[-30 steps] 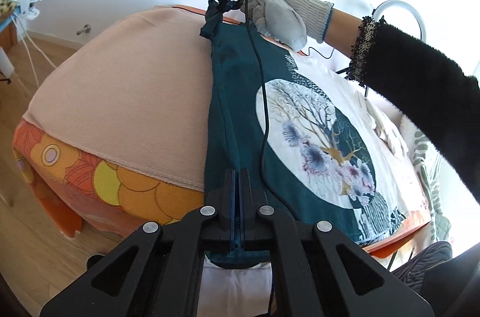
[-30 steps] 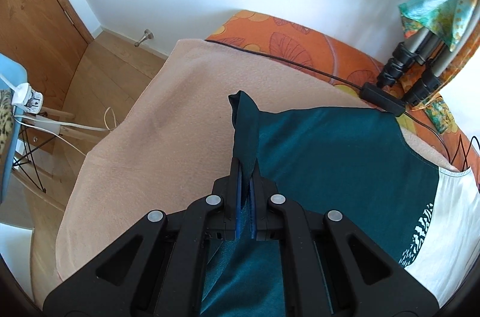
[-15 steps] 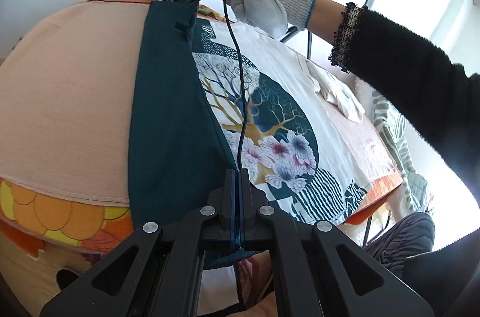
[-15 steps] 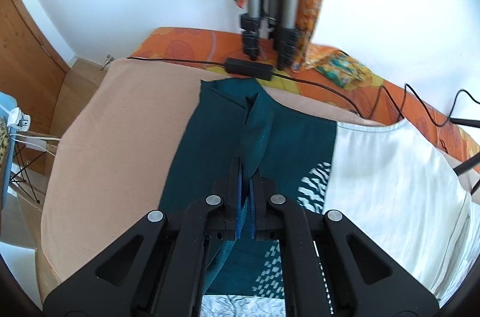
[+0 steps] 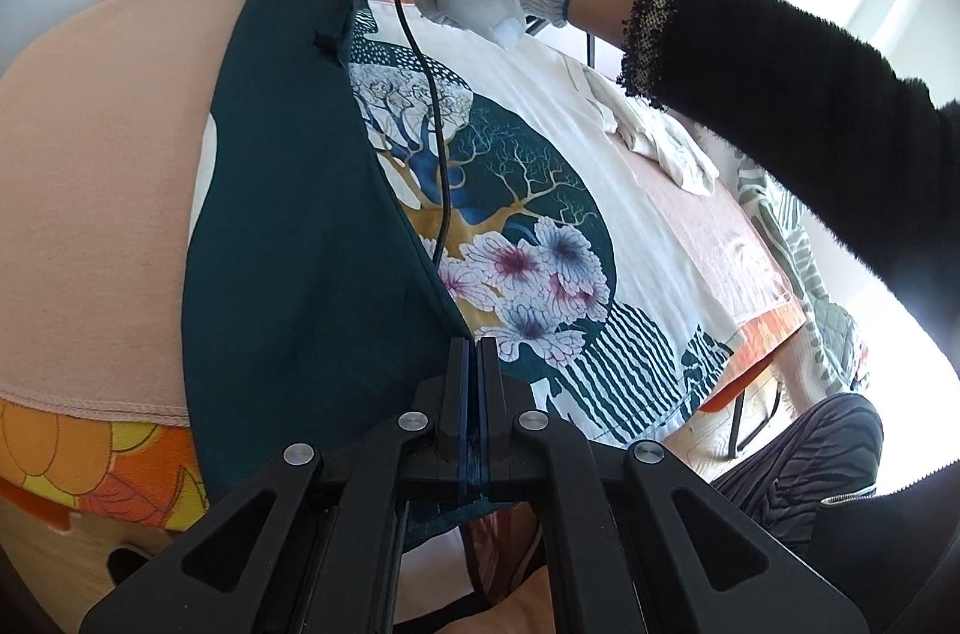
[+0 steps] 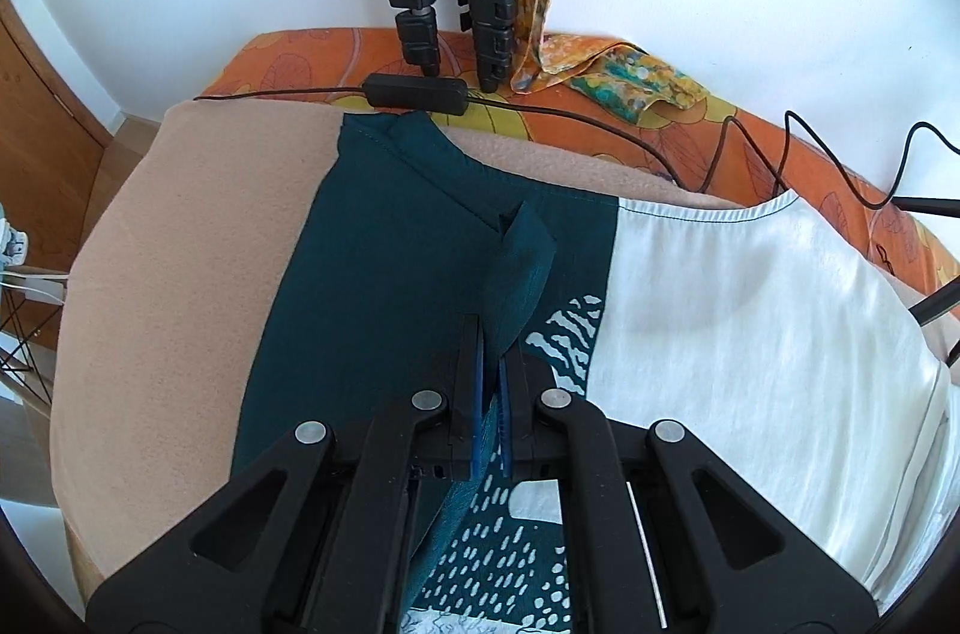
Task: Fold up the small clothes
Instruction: 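Fold the dark green side over toward the shirt's center with both tools, then open both tools and release the folded green side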
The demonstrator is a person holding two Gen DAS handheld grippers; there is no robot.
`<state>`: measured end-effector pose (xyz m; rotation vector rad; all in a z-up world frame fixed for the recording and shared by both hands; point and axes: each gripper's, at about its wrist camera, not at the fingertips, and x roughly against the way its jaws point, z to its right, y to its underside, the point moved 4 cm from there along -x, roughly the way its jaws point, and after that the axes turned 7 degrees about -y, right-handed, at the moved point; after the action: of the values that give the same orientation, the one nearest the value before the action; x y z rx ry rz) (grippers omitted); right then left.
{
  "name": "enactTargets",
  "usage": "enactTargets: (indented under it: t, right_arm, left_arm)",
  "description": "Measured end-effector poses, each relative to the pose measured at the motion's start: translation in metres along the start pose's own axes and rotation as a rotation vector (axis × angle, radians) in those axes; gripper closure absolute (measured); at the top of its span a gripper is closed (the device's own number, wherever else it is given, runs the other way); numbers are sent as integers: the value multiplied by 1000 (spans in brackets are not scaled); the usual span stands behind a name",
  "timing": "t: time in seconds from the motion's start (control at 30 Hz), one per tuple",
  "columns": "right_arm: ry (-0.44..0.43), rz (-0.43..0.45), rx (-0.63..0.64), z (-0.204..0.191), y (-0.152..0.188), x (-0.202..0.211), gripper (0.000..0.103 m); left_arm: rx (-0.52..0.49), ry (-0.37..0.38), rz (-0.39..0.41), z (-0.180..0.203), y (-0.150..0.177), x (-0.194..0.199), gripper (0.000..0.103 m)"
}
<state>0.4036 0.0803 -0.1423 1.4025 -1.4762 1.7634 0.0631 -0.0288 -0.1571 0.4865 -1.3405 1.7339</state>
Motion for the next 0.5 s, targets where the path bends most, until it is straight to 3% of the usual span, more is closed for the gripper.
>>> enactTargets:
  t: [0.03,0.07,0.1,0.2,0.33,0.5]
  right_arm:
    - [45,2,23,3,1,1,78]
    - [74,15,33,8,2,5,66]
    - [78,37,30,13,4,11,45]
    - [32,74,-1,28,10,35,42]
    - [27,124,-10,44,21,73,42]
    - [-6,185,-33,64,43,123,42]
  left_arm:
    - [-12,4,-10,2,1,0,101]
    - [-29,7,-27,5,2,-1,93]
    - [-43,13,-46,7,3,0,85]
    - [-51,46,-31,6,7,15,83]
    - [-46,32,-24,-5,13,31,83]
    - [-86,-31,35,-8,15,59,83]
